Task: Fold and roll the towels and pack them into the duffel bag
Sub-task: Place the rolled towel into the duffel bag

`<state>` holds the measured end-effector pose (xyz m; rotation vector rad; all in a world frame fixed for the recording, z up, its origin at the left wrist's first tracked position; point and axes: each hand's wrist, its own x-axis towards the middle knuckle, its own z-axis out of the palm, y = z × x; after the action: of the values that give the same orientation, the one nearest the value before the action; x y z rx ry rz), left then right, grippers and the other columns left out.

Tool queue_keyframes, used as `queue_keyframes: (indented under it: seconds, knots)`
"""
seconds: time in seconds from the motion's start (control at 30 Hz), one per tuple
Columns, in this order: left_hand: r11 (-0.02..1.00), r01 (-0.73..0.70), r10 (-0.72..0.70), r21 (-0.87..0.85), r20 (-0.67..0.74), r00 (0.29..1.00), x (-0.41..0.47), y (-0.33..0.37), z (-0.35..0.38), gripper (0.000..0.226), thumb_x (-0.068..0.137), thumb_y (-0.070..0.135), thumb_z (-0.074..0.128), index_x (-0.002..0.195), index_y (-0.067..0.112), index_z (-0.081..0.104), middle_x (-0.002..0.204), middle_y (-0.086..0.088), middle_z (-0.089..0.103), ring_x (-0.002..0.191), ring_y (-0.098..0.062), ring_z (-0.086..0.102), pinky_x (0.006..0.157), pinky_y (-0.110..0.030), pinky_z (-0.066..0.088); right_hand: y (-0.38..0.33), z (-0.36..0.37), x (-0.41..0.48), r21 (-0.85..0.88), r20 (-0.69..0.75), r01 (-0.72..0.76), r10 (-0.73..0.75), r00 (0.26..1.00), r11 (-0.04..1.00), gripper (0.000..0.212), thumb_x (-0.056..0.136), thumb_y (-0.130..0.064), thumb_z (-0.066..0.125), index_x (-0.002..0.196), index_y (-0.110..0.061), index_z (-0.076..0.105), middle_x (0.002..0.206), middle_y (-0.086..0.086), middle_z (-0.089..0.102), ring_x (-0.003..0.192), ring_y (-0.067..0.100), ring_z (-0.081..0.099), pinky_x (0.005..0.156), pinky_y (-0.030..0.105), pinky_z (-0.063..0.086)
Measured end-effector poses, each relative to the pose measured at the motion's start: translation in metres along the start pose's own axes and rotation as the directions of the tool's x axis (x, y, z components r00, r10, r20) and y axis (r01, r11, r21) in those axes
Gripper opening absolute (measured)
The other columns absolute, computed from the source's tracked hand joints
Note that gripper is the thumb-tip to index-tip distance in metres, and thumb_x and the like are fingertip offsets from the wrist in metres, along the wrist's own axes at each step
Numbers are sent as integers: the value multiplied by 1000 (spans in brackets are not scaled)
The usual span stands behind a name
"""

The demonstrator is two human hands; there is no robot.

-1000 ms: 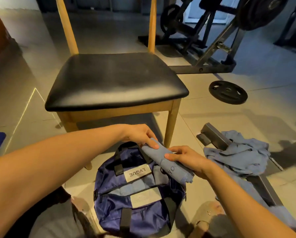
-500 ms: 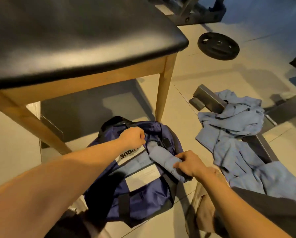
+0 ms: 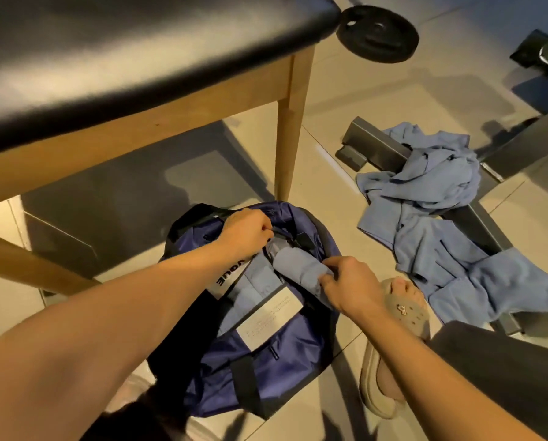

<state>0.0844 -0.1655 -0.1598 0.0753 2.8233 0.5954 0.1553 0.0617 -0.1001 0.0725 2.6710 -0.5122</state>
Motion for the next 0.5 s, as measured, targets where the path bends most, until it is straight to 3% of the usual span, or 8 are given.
queue_keyframes:
  seconds: [0.13,0.23,0.37,0.5]
  knots:
    - [988,-153,150,18,115,982,11,-7,-32,18,97,28,64,96,20,80,101,-1,75,89,-27,65,75,-35,50,-26,27,-7,113,70,96,-104,992,989,40,98,-28,58,137,-26,63,122,2,72,109,26,67,88,35,53]
    - [979,-202,196,28,156,968,14,-9,-43,22,100,24,61,112,18,78,118,-1,73,104,-27,65,87,-35,48,-23,37,0,109,-27,-4,7,1000,994,35,97,-25,58,131,-22,67,118,6,74,107,29,67,85,35,52]
    - [971,-237,232,25,130,964,19,-6,-46,22,99,21,61,111,18,79,115,0,75,101,-23,67,84,-30,45,-10,36,9,191,-233,-143,186,954,971,24,97,-21,61,119,-11,67,110,15,73,101,37,66,77,37,50]
    - [974,-227,227,-14,107,968,23,-3,-42,21,97,21,63,108,19,80,112,0,76,99,-24,67,88,-33,50,-37,52,15,360,-272,0,105,957,933,28,98,-24,63,125,-16,67,112,12,73,100,32,68,79,38,55]
